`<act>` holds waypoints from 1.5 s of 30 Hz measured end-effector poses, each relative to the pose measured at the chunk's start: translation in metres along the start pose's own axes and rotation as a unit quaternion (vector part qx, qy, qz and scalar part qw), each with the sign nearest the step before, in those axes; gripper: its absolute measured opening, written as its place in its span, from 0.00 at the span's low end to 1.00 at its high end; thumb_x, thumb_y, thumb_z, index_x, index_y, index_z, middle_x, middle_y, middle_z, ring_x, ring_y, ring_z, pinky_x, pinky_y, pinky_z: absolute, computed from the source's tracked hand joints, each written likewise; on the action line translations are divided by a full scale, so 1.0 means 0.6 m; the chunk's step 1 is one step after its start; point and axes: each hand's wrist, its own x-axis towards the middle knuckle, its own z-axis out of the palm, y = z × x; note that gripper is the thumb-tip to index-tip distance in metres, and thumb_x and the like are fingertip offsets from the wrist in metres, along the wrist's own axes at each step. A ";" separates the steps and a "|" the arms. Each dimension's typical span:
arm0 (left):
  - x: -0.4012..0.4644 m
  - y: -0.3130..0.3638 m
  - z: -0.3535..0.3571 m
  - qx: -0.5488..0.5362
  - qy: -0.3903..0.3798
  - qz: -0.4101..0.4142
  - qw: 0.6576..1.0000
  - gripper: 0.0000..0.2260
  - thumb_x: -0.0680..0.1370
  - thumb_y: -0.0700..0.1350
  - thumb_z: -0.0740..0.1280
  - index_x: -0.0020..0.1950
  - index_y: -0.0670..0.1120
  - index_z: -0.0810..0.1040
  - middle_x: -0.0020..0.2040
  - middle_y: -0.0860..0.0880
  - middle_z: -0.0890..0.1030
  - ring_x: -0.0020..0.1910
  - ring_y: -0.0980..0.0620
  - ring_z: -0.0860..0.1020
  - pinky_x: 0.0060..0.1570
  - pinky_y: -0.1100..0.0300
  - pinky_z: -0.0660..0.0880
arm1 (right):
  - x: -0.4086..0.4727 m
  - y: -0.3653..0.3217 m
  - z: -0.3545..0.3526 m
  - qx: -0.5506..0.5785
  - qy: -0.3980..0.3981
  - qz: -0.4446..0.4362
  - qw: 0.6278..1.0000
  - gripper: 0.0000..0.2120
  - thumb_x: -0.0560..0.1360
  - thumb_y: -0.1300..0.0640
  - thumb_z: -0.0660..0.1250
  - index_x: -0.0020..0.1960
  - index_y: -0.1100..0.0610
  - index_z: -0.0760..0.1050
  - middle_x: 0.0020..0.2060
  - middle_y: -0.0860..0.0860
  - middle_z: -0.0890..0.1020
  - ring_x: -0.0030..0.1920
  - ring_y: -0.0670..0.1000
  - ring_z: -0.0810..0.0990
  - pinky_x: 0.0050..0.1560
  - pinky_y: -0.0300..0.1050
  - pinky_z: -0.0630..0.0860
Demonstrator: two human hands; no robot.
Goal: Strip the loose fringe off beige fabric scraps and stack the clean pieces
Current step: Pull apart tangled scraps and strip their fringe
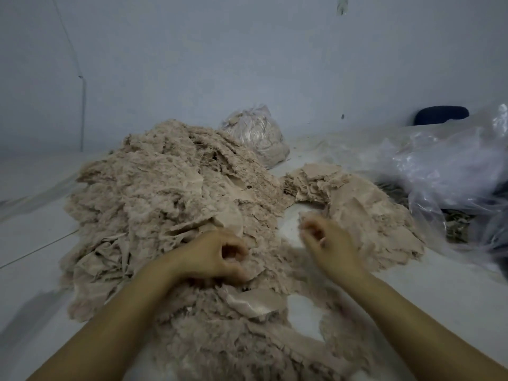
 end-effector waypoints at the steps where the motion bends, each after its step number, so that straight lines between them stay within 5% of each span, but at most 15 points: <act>1: -0.004 -0.004 -0.001 0.077 -0.024 0.010 0.997 0.18 0.67 0.56 0.76 0.53 0.53 0.80 0.50 0.60 0.77 0.49 0.64 0.74 0.50 0.69 0.71 | -0.013 -0.019 0.016 0.047 -0.102 -0.011 0.994 0.04 0.76 0.55 0.69 0.47 0.47 0.75 0.40 0.43 0.78 0.40 0.41 0.77 0.41 0.28 0.71; 3: -0.010 -0.006 0.001 0.154 -0.020 0.032 0.987 0.12 0.72 0.52 0.72 0.53 0.49 0.80 0.52 0.55 0.77 0.52 0.60 0.74 0.54 0.65 0.70 | -0.034 -0.036 0.045 0.115 -0.286 -0.012 0.951 0.08 0.70 0.51 0.75 0.48 0.48 0.79 0.40 0.43 0.80 0.39 0.37 0.76 0.41 0.29 0.72; 5: -0.017 -0.006 0.002 0.085 0.036 0.013 0.996 0.07 0.79 0.47 0.65 0.43 0.46 0.76 0.41 0.51 0.77 0.41 0.63 0.74 0.42 0.67 0.69 | -0.044 -0.034 0.067 0.091 -0.335 -0.039 0.937 0.14 0.67 0.50 0.78 0.49 0.52 0.80 0.43 0.45 0.80 0.40 0.37 0.75 0.45 0.33 0.73; 8: -0.021 -0.005 0.003 -0.024 0.101 -0.027 0.994 0.15 0.81 0.46 0.60 0.35 0.49 0.65 0.32 0.52 0.69 0.29 0.61 0.67 0.32 0.63 0.62 | -0.040 -0.034 0.082 0.113 -0.183 -0.017 0.976 0.16 0.67 0.47 0.76 0.47 0.52 0.75 0.40 0.45 0.76 0.37 0.39 0.72 0.41 0.36 0.71; 12: -0.015 0.026 0.022 -0.065 0.100 0.024 0.993 0.15 0.80 0.47 0.63 0.33 0.57 0.73 0.30 0.57 0.74 0.30 0.64 0.70 0.34 0.65 0.66 | -0.025 -0.047 0.097 0.129 -0.116 -0.048 0.984 0.17 0.66 0.48 0.77 0.51 0.50 0.75 0.47 0.47 0.72 0.41 0.39 0.71 0.43 0.29 0.68; 15: -0.014 0.043 0.028 -0.084 0.096 0.063 0.990 0.12 0.79 0.46 0.64 0.38 0.60 0.77 0.33 0.64 0.77 0.33 0.66 0.73 0.35 0.72 0.67 | -0.022 -0.048 0.094 0.269 -0.085 -0.021 0.959 0.11 0.70 0.59 0.75 0.36 0.59 0.73 0.32 0.45 0.75 0.31 0.41 0.72 0.35 0.34 0.70; 19: -0.015 0.020 0.001 0.029 0.086 0.021 0.996 0.09 0.78 0.41 0.61 0.46 0.52 0.78 0.32 0.59 0.77 0.29 0.63 0.72 0.31 0.69 0.66 | -0.022 -0.028 0.077 0.423 -0.048 0.025 0.904 0.12 0.71 0.59 0.69 0.34 0.59 0.68 0.27 0.47 0.75 0.28 0.43 0.73 0.34 0.37 0.71; 23: -0.008 -0.003 -0.019 0.157 0.167 -0.048 0.972 0.09 0.76 0.41 0.60 0.41 0.42 0.78 0.43 0.45 0.78 0.44 0.47 0.75 0.42 0.57 0.69 | -0.012 -0.001 0.049 0.479 0.013 0.113 0.871 0.14 0.70 0.53 0.67 0.33 0.58 0.66 0.28 0.53 0.68 0.32 0.51 0.68 0.37 0.44 0.67; 25: -0.005 0.007 -0.011 0.113 0.194 -0.004 0.974 0.08 0.75 0.42 0.63 0.51 0.44 0.80 0.51 0.49 0.76 0.53 0.51 0.72 0.54 0.58 0.69 | -0.008 0.004 0.045 0.465 0.007 0.120 0.877 0.13 0.73 0.53 0.66 0.35 0.58 0.67 0.31 0.55 0.67 0.34 0.54 0.65 0.39 0.48 0.65; 28: 0.018 0.043 0.012 0.081 0.141 0.056 0.985 0.25 0.75 0.57 0.63 0.72 0.53 0.66 0.63 0.61 0.65 0.64 0.62 0.60 0.66 0.62 0.57 | -0.006 -0.008 0.048 0.461 -0.009 0.088 0.883 0.10 0.74 0.50 0.65 0.36 0.54 0.72 0.31 0.54 0.72 0.33 0.53 0.69 0.38 0.48 0.66; 30: 0.034 0.053 0.023 0.080 0.100 0.045 0.991 0.19 0.77 0.57 0.64 0.66 0.54 0.72 0.57 0.61 0.72 0.58 0.59 0.67 0.61 0.61 0.63 | -0.003 -0.016 0.047 0.450 0.015 0.088 0.889 0.11 0.77 0.54 0.64 0.36 0.52 0.72 0.28 0.51 0.73 0.30 0.51 0.70 0.34 0.46 0.66; 31: 0.040 0.051 0.023 0.058 0.106 0.041 0.992 0.09 0.78 0.53 0.63 0.55 0.52 0.77 0.48 0.59 0.77 0.50 0.56 0.72 0.53 0.61 0.69 | -0.001 -0.013 0.045 0.448 0.037 0.100 0.888 0.12 0.79 0.57 0.63 0.37 0.53 0.72 0.28 0.52 0.72 0.29 0.51 0.69 0.32 0.46 0.65; 34: 0.042 0.030 0.018 -0.052 0.166 0.020 0.985 0.15 0.79 0.45 0.63 0.32 0.53 0.72 0.30 0.56 0.74 0.32 0.57 0.71 0.34 0.62 0.66 | -0.001 0.003 0.037 0.432 0.069 0.125 0.891 0.11 0.80 0.60 0.61 0.39 0.55 0.71 0.28 0.57 0.67 0.28 0.53 0.63 0.31 0.48 0.62; 42: 0.032 0.024 0.016 -0.171 0.145 -0.018 0.974 0.13 0.81 0.45 0.60 0.36 0.47 0.66 0.29 0.56 0.68 0.25 0.62 0.65 0.27 0.69 0.63 | -0.003 0.011 0.050 0.383 0.074 0.170 0.905 0.11 0.80 0.68 0.54 0.44 0.59 0.71 0.30 0.58 0.68 0.29 0.56 0.63 0.32 0.49 0.62; 45: 0.039 0.042 0.027 -0.210 0.098 -0.025 0.972 0.12 0.82 0.46 0.57 0.39 0.48 0.66 0.33 0.54 0.68 0.29 0.59 0.66 0.32 0.63 0.64 | -0.005 -0.011 0.059 0.394 0.007 0.149 0.907 0.08 0.76 0.70 0.60 0.45 0.58 0.73 0.30 0.50 0.79 0.29 0.49 0.76 0.29 0.40 0.72</act>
